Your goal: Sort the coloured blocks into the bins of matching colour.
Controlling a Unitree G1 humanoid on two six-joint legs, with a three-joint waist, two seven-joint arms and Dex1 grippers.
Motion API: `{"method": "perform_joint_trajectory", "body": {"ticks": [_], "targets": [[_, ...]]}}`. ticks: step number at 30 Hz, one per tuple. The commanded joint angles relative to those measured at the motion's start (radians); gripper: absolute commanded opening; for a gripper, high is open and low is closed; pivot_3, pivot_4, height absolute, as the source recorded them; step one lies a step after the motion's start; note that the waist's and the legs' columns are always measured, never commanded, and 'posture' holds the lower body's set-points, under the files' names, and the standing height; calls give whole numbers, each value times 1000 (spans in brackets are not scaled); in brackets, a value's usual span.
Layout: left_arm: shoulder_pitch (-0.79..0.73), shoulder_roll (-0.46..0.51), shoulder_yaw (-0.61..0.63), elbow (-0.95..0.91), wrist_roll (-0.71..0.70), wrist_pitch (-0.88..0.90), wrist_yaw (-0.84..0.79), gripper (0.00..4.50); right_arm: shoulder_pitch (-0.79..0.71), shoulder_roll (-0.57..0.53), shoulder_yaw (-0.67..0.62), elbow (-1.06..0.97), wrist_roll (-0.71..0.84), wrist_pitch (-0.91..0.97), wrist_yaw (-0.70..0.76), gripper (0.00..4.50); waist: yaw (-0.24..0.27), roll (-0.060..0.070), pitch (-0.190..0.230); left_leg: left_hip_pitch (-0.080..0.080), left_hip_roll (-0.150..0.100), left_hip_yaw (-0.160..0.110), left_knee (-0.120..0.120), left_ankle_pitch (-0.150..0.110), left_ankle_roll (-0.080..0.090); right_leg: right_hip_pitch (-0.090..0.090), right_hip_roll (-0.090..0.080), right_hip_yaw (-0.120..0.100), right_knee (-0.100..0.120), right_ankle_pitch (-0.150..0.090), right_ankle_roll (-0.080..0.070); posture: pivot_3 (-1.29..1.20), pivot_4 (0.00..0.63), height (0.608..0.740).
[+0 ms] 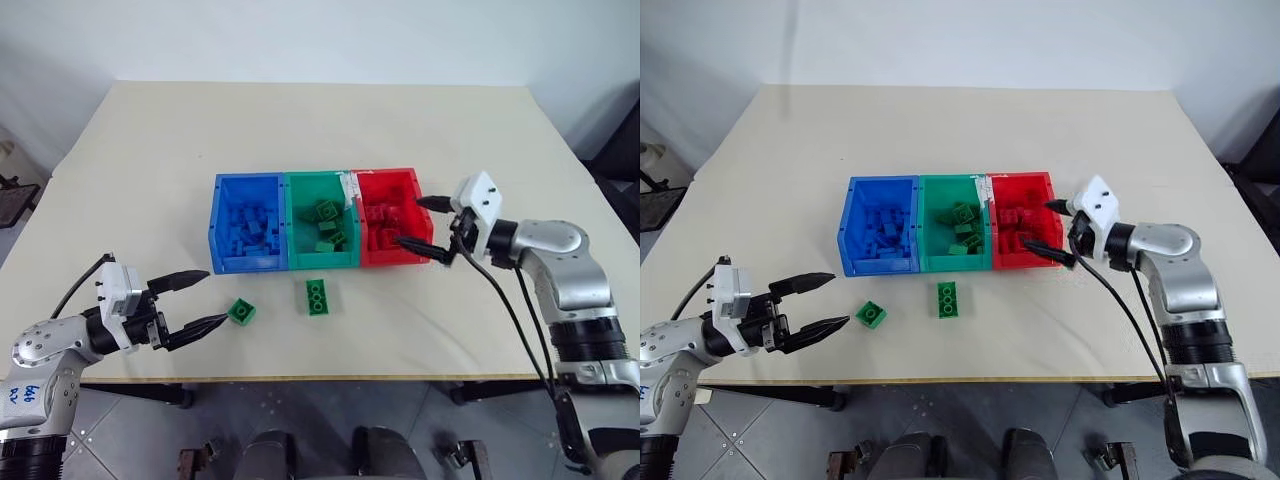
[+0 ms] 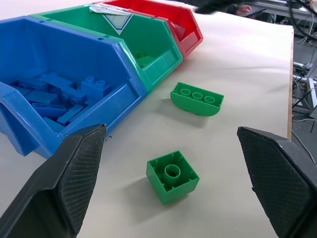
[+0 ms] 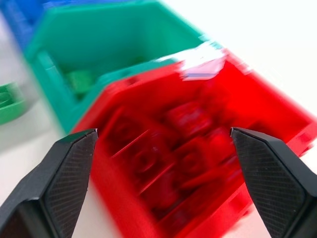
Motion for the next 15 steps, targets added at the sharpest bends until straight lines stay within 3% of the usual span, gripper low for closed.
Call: {"method": "perform_joint_trajectory", "body": {"ticks": [1,7,15], "targets": [[-10,2,1,-3,-5,-17,-16,4500,91,-63,-58,-119,78,21,75,4456,1,0,0,0,0,0,0,0,0,0,0,0,0,0,0,0,150,740],[-17,7,1,12,-4,-21,-32,4500,318,-176,-134,-213,123,-24,184,4456,19,0,0,0,0,0,0,0,1,1,0,0,-2,0,0,0,150,740],[-39,29,4,56,0,-24,-65,4500,512,-300,-277,-168,135,-78,273,4456,25,0,0,1,0,1,1,-1,1,2,-1,1,-3,0,0,0,150,740]]}}
